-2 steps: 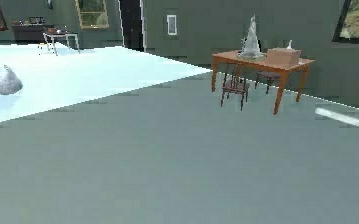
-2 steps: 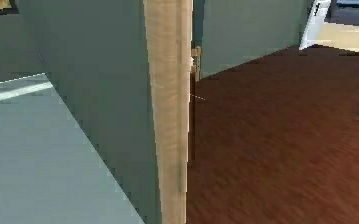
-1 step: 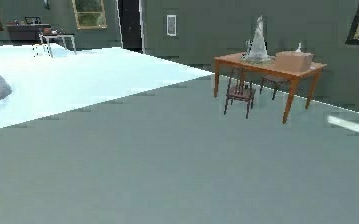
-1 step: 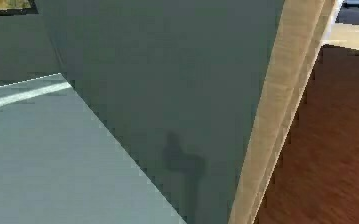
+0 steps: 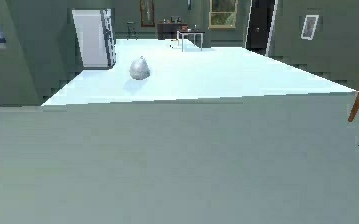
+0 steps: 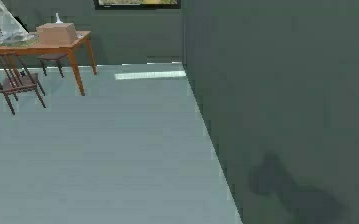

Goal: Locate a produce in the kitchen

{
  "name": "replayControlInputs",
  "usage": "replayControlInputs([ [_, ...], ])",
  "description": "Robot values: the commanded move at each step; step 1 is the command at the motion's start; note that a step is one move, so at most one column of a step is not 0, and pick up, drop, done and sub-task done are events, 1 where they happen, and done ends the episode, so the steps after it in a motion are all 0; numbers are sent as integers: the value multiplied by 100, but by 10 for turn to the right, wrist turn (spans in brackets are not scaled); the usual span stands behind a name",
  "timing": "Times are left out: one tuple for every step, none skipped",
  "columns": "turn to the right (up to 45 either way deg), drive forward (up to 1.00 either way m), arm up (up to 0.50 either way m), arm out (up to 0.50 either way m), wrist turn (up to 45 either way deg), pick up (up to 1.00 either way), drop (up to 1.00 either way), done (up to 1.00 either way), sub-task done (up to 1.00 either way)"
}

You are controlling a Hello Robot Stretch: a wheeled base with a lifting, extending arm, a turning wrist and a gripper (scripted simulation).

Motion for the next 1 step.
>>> replayControlInputs([
  [0,100,0,0,0,0,0,0,0],
])
